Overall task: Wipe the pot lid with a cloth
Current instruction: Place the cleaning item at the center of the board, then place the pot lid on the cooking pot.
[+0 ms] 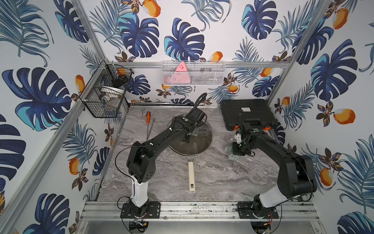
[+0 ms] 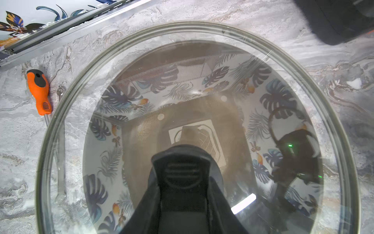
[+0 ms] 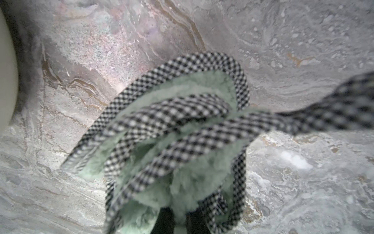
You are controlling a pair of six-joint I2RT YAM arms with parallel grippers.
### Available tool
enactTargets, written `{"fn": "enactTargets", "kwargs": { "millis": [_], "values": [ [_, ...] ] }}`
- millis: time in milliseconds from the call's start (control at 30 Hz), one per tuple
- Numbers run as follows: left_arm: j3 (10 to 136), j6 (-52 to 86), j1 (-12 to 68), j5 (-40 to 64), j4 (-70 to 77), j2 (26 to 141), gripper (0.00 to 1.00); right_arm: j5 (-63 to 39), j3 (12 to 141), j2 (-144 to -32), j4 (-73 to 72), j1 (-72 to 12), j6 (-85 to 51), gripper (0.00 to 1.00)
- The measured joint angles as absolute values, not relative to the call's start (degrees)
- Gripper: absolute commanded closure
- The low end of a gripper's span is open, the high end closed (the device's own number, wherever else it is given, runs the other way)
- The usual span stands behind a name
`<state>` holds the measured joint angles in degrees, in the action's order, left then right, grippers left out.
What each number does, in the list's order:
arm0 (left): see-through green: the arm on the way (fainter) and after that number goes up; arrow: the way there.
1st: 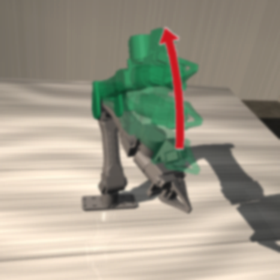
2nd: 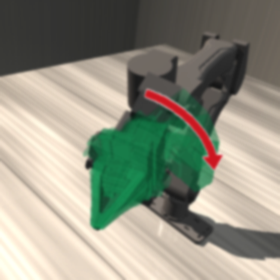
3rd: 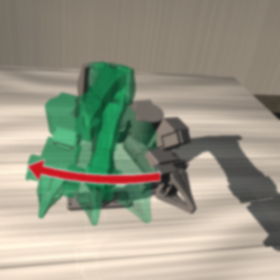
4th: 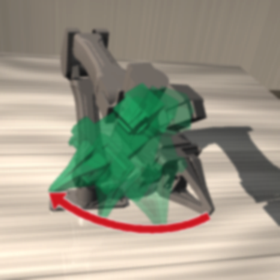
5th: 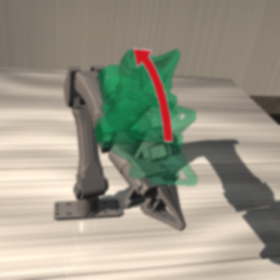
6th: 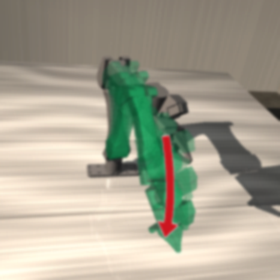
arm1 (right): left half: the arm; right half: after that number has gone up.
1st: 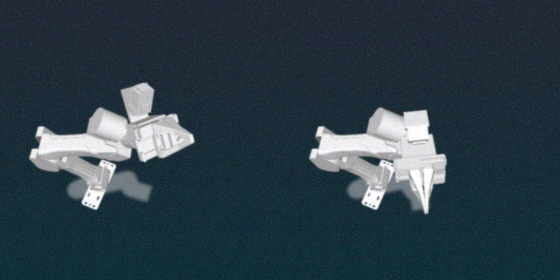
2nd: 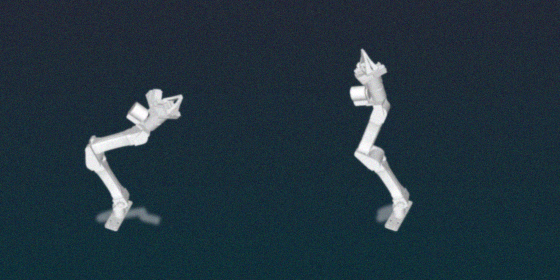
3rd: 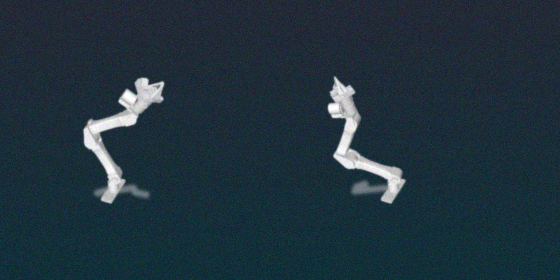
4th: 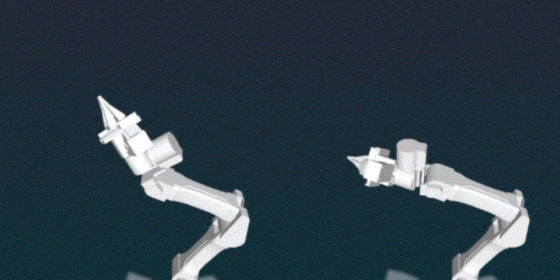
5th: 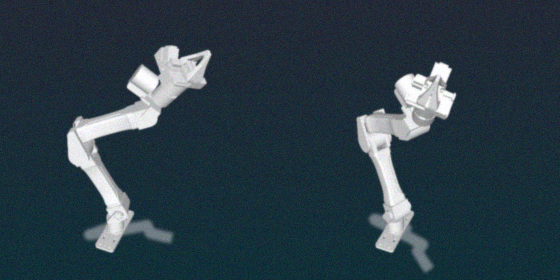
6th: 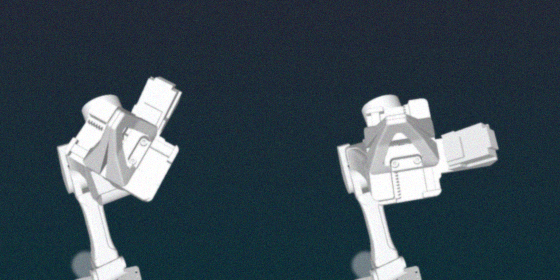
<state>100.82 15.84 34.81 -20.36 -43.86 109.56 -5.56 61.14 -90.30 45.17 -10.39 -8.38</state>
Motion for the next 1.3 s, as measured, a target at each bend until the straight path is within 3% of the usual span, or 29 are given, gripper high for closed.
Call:
{"fn": "enactTargets", "kwargs": {
  "millis": [133,467,567,633,667,700,1300],
  "values": [
    [99.9,16.56,34.57,-20.29,-42.09,109.56,1.0,-5.02,60.99,-91.22,44.95,-10.39,-8.56,0.87],
    [99.46,18.04,34.26,-18.39,-40.82,111.0,1.0,-4.99,60.88,-91.24,44.47,-10.39,-8.56,0.78],
    [98.94,18.26,34.2,-18.06,-40.47,111.0,1.0,-4.99,60.88,-91.35,44.47,-10.39,-8.69,0.59],
    [98.61,18.44,34.2,-17.93,-40.25,111.02,1.0,-4.99,60.9,-91.64,44.47,-10.39,-8.56,0.53],
    [98.52,18.48,34.2,-17.91,-40.29,111.02,1.0,-5.02,60.9,-91.79,44.47,-10.39,-8.6,0.3],
    [98.5,18.5,34.2,-17.85,-40.34,111.02,1.0,-5.02,60.93,-91.88,44.49,-10.39,-8.69,0.01],
    [95.22,21.04,34.13,-18.96,-38.54,110.06,1.0,-3.88,61.1,-90.11,44.49,-10.39,-8.58,0.0]
  ]
}}
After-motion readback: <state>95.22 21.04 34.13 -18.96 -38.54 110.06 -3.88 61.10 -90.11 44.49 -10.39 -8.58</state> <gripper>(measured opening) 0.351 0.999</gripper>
